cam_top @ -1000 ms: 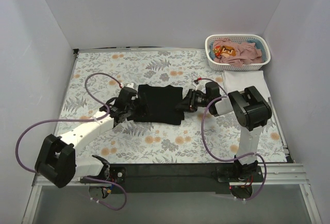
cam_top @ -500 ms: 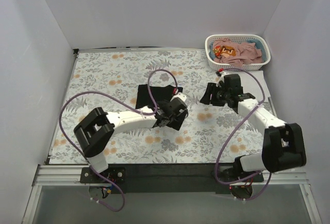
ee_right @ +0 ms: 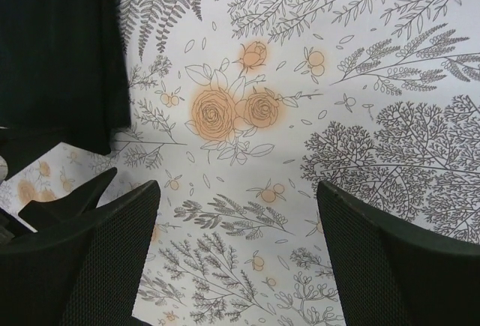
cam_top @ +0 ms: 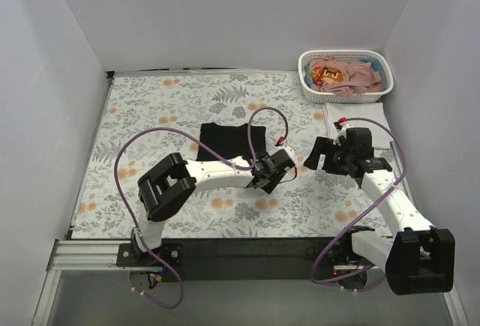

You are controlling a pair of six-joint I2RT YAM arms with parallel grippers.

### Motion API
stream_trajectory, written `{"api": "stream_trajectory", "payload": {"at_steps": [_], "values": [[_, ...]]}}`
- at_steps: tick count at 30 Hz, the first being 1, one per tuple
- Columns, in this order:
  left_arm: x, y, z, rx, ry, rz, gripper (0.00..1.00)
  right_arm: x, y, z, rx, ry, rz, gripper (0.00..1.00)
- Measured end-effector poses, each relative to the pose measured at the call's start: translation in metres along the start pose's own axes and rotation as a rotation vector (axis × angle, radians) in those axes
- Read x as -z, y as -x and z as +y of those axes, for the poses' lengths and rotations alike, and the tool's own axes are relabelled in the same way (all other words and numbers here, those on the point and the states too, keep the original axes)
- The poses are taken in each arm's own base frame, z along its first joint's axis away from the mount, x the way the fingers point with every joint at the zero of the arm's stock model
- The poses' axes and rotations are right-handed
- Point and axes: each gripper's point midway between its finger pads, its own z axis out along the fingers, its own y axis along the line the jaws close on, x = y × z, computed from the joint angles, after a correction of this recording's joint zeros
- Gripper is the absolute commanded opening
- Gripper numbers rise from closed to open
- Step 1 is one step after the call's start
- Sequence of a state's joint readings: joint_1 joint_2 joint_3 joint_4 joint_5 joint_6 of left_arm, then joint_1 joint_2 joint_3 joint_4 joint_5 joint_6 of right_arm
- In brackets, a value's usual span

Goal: Fold and stack the t-shirts
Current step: Neatly place the folded tshirt to the corner

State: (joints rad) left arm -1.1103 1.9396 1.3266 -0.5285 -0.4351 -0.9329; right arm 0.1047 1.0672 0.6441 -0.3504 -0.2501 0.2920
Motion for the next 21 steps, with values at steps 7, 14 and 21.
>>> {"api": "stream_trajectory", "payload": {"at_steps": [7,14,21], "values": [[-0.008,0.009,-0.005,-0.063,0.041,-0.013,0.50,0.003,-0.006,0.001,-0.021,0.004,0.001,0.98],[-0.017,0.008,-0.001,-0.104,0.092,0.001,0.37,-0.004,-0.023,0.000,-0.044,0.025,0.056,0.98],[-0.019,0.004,0.006,-0.127,0.143,0.012,0.24,-0.006,-0.027,0.004,-0.053,0.056,0.067,0.98]]}}
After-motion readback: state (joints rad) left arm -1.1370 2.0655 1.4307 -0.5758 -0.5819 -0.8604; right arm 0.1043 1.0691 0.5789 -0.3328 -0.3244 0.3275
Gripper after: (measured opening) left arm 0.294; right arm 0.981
